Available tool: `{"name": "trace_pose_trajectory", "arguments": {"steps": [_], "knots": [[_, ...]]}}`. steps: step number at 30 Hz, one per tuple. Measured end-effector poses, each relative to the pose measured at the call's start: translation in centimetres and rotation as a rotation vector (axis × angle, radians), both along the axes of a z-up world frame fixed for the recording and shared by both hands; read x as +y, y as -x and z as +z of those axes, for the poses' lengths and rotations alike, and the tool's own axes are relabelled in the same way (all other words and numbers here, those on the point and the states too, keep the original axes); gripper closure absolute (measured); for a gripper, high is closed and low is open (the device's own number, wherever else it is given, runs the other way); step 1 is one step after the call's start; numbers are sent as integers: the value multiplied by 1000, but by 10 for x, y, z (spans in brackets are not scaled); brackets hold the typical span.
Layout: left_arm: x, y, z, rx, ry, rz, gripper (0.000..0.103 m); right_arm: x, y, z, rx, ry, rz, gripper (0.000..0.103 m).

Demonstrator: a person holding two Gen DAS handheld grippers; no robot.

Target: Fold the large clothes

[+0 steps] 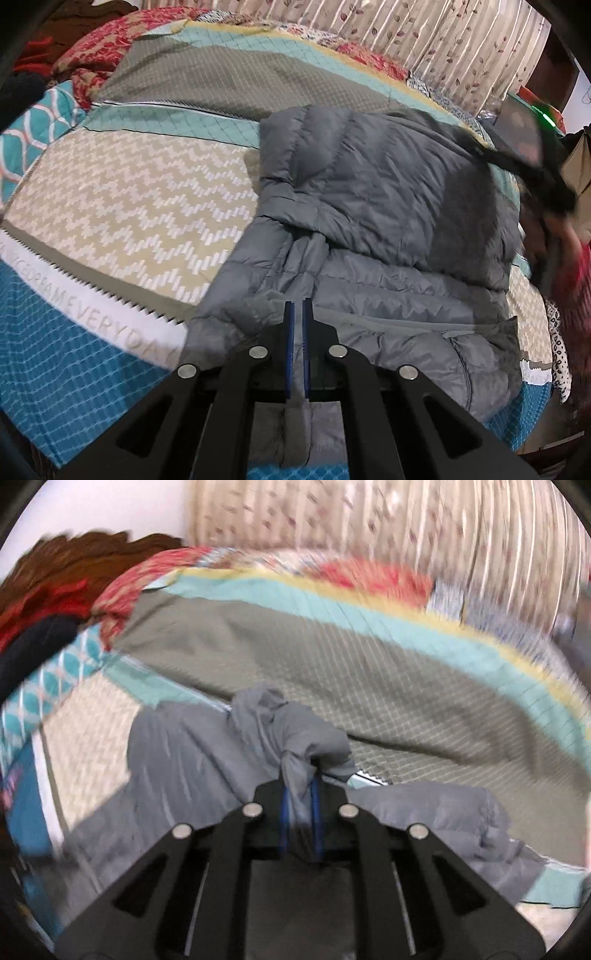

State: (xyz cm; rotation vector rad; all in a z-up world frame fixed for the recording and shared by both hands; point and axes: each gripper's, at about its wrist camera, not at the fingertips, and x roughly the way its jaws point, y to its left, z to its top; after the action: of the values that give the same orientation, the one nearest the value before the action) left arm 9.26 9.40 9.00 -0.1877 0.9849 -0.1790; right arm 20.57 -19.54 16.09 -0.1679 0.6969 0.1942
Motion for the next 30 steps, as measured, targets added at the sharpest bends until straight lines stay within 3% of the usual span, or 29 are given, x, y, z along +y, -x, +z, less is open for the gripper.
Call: {"name": "trace_pose_trajectory", "arguments": {"steps": [6,13,18,25,27,30], "knots": [[19,24,26,-19,-5,30,103,40,134,-12,-142,174,88,94],[23,61,59,-79,0,18,103,62,240,-71,-115,290,91,94],[13,76,66,-82,12,-24,103,65,279,-105,-55,286,32,94],[-30,48,77,-133,39,-110,103,74,302,-109,-27,199,-13,93],[-49,35,72,-128,34,-148,103,79,305,-109,-24,227,-5,92],[-78,14,46,-80,-34,-202,103,73,305,-111,21,206,-10,82]]}}
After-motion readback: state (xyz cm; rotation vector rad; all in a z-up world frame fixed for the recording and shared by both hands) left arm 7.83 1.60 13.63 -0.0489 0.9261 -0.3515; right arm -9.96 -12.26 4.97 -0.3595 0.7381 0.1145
